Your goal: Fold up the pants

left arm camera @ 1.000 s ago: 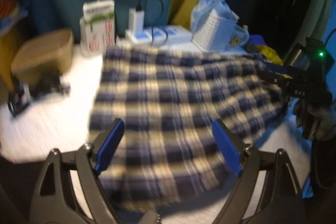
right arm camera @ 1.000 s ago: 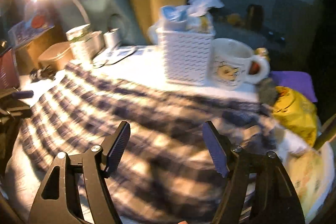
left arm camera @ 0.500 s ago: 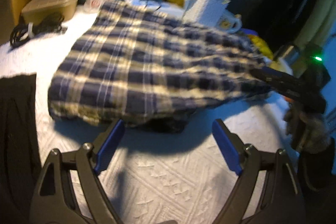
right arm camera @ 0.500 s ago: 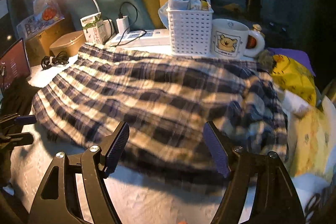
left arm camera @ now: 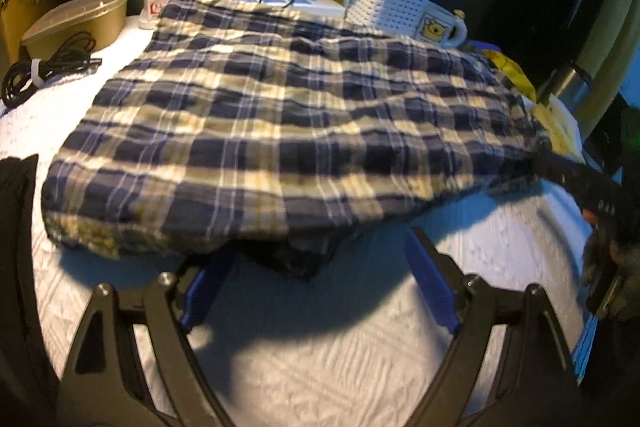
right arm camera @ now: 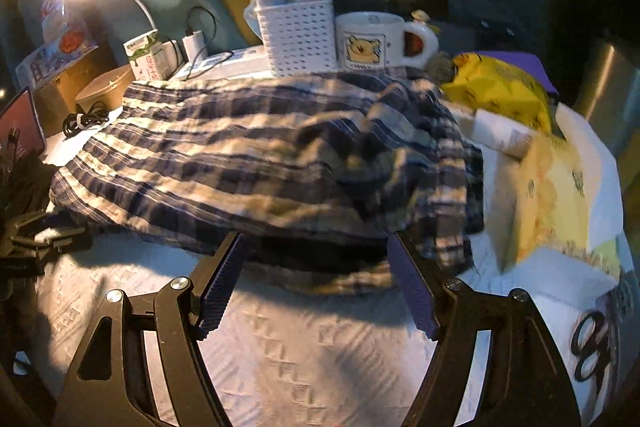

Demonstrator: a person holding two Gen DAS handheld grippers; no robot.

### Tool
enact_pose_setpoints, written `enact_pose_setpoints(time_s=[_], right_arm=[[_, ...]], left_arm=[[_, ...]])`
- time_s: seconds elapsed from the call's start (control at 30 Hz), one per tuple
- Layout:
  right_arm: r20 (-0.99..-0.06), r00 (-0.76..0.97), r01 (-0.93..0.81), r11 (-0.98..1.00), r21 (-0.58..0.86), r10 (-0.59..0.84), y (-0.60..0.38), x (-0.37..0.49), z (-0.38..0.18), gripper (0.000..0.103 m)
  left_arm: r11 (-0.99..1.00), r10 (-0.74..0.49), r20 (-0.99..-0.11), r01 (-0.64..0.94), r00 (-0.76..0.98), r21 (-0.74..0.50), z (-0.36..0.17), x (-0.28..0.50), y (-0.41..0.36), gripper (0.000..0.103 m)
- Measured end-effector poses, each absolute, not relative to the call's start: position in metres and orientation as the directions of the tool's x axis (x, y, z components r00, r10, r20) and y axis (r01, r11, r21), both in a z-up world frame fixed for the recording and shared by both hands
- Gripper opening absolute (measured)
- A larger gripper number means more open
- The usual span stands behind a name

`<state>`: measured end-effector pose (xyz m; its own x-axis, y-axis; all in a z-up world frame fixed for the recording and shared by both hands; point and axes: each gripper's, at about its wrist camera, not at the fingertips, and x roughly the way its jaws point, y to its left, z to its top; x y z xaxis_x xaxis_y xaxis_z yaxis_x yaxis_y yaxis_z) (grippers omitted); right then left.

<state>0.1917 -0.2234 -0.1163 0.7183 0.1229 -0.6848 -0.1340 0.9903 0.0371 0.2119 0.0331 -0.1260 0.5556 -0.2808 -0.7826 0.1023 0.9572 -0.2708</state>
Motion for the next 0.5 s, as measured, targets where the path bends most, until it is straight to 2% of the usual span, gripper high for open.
enact_pose_setpoints(time_s=[0.03, 0.07, 0.1, 0.17, 0.3, 0.4, 0.5], right_arm=[[-0.686, 0.717, -0.132, 0.991, 0.037, 0.121, -0.225, 0.192, -0.117, 0.076], [-0.686, 0.718, -0.129, 0.991, 0.038, 0.120, -0.226, 0.191, -0.118, 0.076], [-0.684, 0.719, -0.128, 0.991, 0.043, 0.123, -0.229, 0.190, -0.119, 0.076], [-0.680, 0.722, -0.127, 0.991, 0.051, 0.127, -0.231, 0.189, -0.119, 0.076], [-0.675, 0.728, -0.107, 0.993, 0.056, 0.117, -0.237, 0.183, -0.122, 0.075], [-0.698, 0.707, -0.097, 0.993, 0.065, 0.114, -0.243, 0.182, -0.132, 0.067], [-0.711, 0.693, -0.082, 0.993, 0.085, 0.118, -0.251, 0.179, -0.138, 0.066]], left_arm=[[0.958, -0.281, -0.772, 0.118, 0.570, -0.262, -0.125, 0.213, 0.031, 0.077], [0.961, -0.272, -0.773, 0.122, 0.573, -0.248, -0.125, 0.214, 0.030, 0.027], [0.967, -0.251, -0.792, 0.113, 0.556, -0.227, -0.127, 0.216, 0.029, 0.013], [0.962, -0.271, -0.792, 0.123, 0.547, -0.244, -0.126, 0.216, 0.031, 0.008], [0.958, -0.288, -0.802, 0.153, 0.523, -0.244, -0.122, 0.204, 0.028, 0.007], [0.953, -0.302, -0.807, 0.151, 0.507, -0.261, -0.122, 0.191, 0.027, 0.007], [0.952, -0.305, -0.807, 0.132, 0.506, -0.277, -0.122, 0.182, 0.030, 0.007]])
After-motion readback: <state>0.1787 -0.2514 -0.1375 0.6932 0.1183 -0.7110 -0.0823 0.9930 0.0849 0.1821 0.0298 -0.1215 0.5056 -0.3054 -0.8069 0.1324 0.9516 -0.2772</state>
